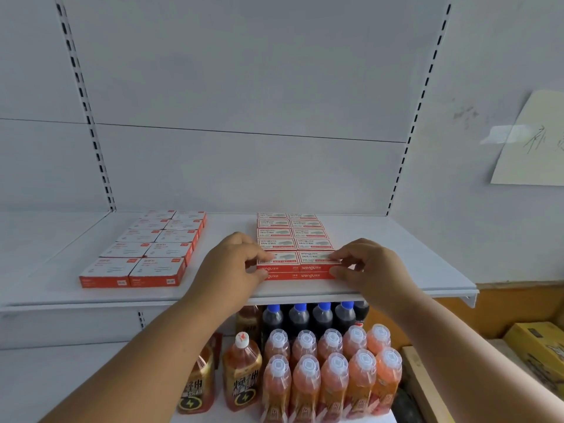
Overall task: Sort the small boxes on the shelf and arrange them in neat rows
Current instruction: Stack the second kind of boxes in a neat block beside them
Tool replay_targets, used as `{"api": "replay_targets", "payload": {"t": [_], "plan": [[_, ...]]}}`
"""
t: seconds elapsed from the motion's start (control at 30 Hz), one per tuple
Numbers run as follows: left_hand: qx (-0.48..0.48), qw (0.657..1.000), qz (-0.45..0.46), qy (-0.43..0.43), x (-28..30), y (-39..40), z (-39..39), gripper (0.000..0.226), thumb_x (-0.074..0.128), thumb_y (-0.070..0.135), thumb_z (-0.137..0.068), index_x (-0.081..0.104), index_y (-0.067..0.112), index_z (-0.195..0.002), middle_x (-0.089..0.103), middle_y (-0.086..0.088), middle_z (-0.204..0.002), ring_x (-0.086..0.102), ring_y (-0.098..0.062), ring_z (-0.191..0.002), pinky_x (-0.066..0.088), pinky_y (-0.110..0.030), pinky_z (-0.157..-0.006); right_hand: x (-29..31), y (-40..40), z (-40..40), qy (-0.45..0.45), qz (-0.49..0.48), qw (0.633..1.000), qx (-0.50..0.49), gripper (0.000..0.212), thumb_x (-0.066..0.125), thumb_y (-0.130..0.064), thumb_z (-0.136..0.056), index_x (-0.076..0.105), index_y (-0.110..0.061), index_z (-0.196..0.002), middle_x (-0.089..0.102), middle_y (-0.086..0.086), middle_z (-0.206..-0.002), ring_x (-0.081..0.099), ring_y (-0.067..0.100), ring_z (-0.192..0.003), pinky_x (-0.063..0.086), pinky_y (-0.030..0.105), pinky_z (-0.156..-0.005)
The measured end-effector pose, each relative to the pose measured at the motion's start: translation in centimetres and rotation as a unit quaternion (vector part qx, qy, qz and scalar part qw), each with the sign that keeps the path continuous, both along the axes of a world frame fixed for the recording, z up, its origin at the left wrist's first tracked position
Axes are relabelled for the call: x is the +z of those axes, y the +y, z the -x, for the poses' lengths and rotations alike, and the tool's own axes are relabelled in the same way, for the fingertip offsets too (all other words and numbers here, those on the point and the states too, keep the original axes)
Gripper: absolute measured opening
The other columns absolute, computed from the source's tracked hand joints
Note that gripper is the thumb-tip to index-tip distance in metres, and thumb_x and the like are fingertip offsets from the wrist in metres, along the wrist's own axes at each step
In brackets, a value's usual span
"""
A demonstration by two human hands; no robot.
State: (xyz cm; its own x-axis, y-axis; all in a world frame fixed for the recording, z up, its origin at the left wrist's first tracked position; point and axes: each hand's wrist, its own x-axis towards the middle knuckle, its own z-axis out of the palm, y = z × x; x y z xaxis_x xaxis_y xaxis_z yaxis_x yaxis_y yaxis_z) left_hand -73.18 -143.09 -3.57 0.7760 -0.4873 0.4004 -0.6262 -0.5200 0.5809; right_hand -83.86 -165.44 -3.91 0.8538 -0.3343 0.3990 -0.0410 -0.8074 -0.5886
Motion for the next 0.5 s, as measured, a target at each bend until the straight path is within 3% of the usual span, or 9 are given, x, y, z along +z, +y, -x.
{"api": "replay_targets", "payload": {"t": [0.2,0.3,0.43,0.5], "plan": [[0.002,1.0,-0.006,0.015,0.1,0.0,0.1,0.032,0.074,0.021,-0.086,0.07,0.027,-0.116,0.056,0.014,-0.114,0.056,-0.006,-0.099,0.035,0.0,-0.071,-0.2,-0.1,-0.2,0.004,0.014,1.0,0.005,0.018,0.076,-0.022,-0.082,0.073,-0.028,-0.099,0.063,-0.013,-0.094,0.054,-0.014,-0.082,0.04,0.002,-0.068],[-0.008,0.999,0.006,0.039,0.4,0.2,0.0,0.03,0.075,0.023,-0.085,0.067,0.032,-0.113,0.054,0.013,-0.112,0.059,-0.007,-0.092,0.04,-0.003,-0.067,0.3,-0.5,-0.2,0.031,0.002,0.999,0.008,0.008,0.069,-0.033,-0.086,0.072,-0.034,-0.093,0.065,-0.016,-0.093,0.058,-0.007,-0.081,0.045,0.009,-0.065],[0.044,0.992,0.058,0.107,1.4,0.1,-0.6,0.005,0.057,0.031,-0.096,0.056,0.026,-0.098,0.061,0.008,-0.095,0.06,-0.01,-0.083,0.041,-0.019,-0.057,1.6,-1.0,-1.1,0.042,-0.038,0.997,-0.043,0.015,0.059,-0.038,-0.092,0.067,-0.027,-0.086,0.069,-0.011,-0.08,0.064,0.006,-0.074,0.049,0.022,-0.063],[0.09,0.99,0.006,0.106,1.8,-0.4,-1.8,0.021,0.047,0.034,-0.099,0.057,0.019,-0.089,0.064,-0.002,-0.087,0.06,-0.017,-0.078,0.042,-0.029,-0.057,2.5,-1.2,-2.2,0.074,-0.047,0.993,-0.081,0.031,0.053,-0.042,-0.095,0.066,-0.016,-0.085,0.07,0.0,-0.079,0.065,0.019,-0.073,0.052,0.034,-0.067]]}}
